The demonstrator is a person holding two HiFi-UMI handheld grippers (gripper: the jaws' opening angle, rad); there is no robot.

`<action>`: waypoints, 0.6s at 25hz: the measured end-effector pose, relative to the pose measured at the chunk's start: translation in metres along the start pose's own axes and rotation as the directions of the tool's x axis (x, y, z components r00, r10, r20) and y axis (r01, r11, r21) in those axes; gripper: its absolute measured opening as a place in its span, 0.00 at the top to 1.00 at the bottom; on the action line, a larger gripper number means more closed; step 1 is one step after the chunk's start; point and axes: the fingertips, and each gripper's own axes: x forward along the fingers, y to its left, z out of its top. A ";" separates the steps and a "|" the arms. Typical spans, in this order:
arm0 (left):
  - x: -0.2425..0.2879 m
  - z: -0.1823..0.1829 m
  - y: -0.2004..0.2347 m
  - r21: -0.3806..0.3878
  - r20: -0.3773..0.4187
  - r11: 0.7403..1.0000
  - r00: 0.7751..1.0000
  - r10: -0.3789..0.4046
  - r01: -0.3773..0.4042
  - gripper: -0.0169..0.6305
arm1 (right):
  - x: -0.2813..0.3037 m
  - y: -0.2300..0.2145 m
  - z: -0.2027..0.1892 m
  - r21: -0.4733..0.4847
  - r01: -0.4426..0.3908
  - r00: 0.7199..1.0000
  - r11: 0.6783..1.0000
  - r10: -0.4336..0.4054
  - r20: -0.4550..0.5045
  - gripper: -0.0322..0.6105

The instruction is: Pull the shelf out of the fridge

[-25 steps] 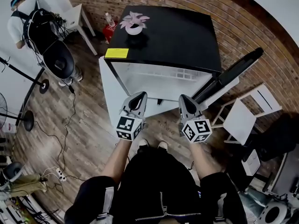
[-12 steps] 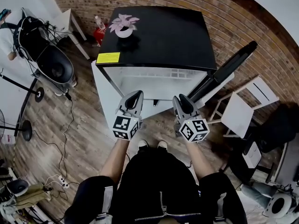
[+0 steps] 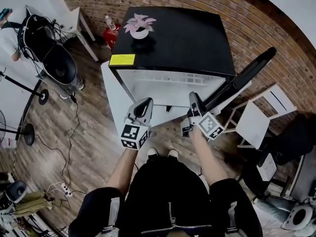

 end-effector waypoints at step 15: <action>-0.020 -0.006 0.032 -0.014 -0.009 0.999 0.999 0.045 -0.046 0.94 | 0.052 -0.029 0.011 0.376 0.012 0.993 0.927 -0.055 0.106 0.79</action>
